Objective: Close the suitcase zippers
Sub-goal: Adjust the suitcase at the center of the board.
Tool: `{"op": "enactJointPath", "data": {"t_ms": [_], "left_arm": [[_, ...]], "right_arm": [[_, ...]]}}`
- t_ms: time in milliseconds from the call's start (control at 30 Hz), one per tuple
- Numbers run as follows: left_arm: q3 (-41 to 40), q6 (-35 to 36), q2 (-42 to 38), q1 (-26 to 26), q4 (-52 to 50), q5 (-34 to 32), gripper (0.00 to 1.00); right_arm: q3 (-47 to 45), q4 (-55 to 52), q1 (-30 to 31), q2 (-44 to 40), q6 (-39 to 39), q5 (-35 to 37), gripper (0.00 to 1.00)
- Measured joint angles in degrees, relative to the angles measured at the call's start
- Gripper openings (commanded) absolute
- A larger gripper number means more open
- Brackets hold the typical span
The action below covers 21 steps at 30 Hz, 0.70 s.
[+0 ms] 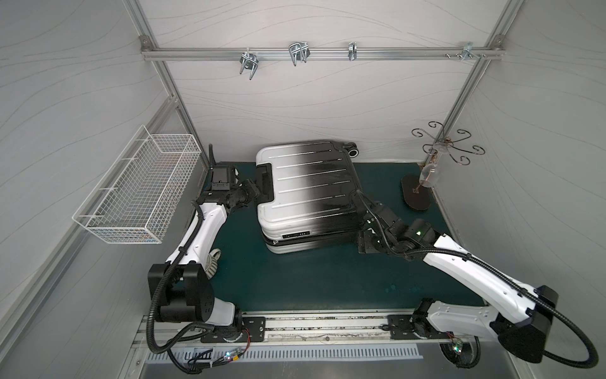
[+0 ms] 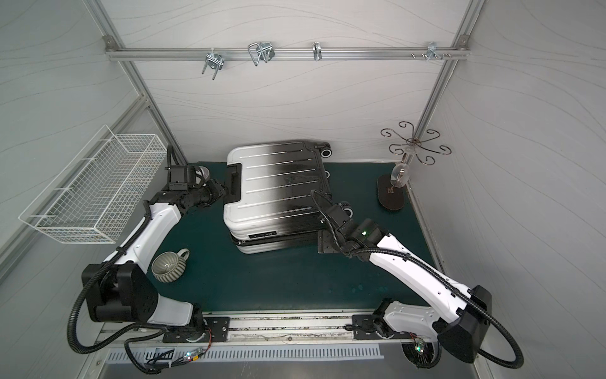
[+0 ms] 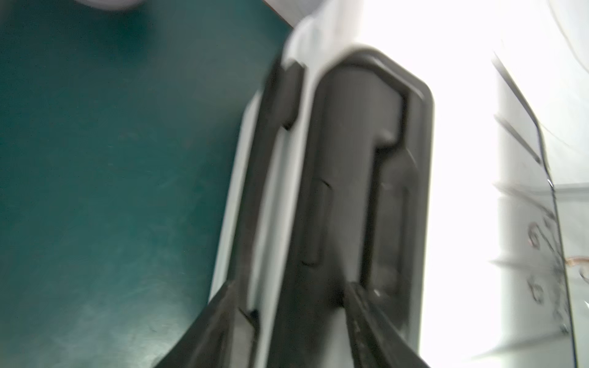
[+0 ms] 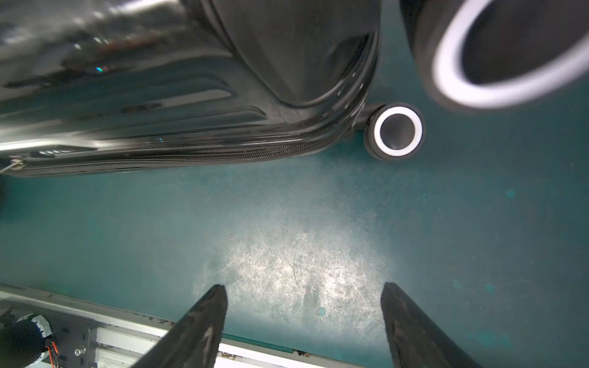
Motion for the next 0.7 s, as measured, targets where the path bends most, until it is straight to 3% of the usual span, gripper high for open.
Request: {"op": "enactJointPath", "data": {"t_ms": [167,333,700], "left_arm": [[-0.48,0.44,0.22,3.54,-0.57,-1.22,0.64],[0.35,0.85,0.11,4.39,-0.66,-1.66,0.61],[1.29,0.76,13.11,3.26,2.40,-1.38,0.55]], "right_arm": [[0.52,0.15,0.02,0.09,0.07,0.33,0.81],[0.92,0.24,0.02,0.09,0.04,0.68,0.81],[1.18,1.75,0.04,0.35,0.00,0.46,0.81]]}}
